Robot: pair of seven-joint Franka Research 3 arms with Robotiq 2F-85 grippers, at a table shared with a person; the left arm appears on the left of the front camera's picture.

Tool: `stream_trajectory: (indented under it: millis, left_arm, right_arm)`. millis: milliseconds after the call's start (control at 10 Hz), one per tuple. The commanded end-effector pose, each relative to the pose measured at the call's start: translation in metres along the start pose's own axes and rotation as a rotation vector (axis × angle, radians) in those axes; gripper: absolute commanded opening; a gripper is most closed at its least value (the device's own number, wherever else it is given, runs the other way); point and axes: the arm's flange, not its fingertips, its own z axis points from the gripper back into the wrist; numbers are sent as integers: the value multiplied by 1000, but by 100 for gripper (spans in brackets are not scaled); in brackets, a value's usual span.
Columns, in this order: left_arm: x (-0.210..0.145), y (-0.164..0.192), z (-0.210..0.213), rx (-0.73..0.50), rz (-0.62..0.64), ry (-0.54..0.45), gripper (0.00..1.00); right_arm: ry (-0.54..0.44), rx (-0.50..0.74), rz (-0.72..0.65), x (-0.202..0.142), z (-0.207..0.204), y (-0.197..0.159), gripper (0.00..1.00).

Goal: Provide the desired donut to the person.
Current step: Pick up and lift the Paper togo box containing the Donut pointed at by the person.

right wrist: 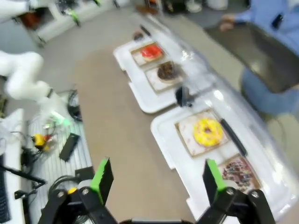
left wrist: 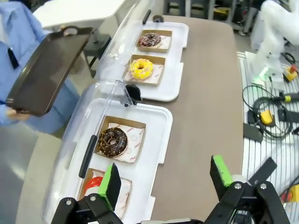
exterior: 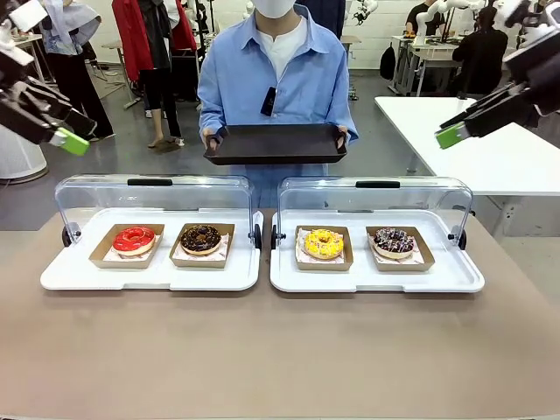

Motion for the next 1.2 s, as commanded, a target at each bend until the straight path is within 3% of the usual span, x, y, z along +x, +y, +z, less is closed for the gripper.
stream_trajectory:
  millis: [0,500,700,800,900,1000,1100]
  left_arm:
    - [-26,16,21,-31,-24,-39,100]
    - [-85,12,54,-11,-49,-11,100]
    - [-99,8,57,-4,-26,22,100]
    - [-89,12,58,-10,-25,-11,100]
    - [-89,12,58,-10,-25,-11,100]
    - [-89,12,58,-10,-25,-11,100]
    - [-94,11,60,-5,-14,7,100]
  right_arm:
    - [-54,123,47,-13,14,-23,100]
    - [98,85,135,-61,46,-27,100]
    - [99,84,127,-71,50,-31,100]
    - [77,-11,78,-62,44,-21,100]
    - [88,81,107,-70,51,-30,100]
    - [92,53,103,-69,54,-30,100]
    - [30,159,183,-63,59,-24,100]
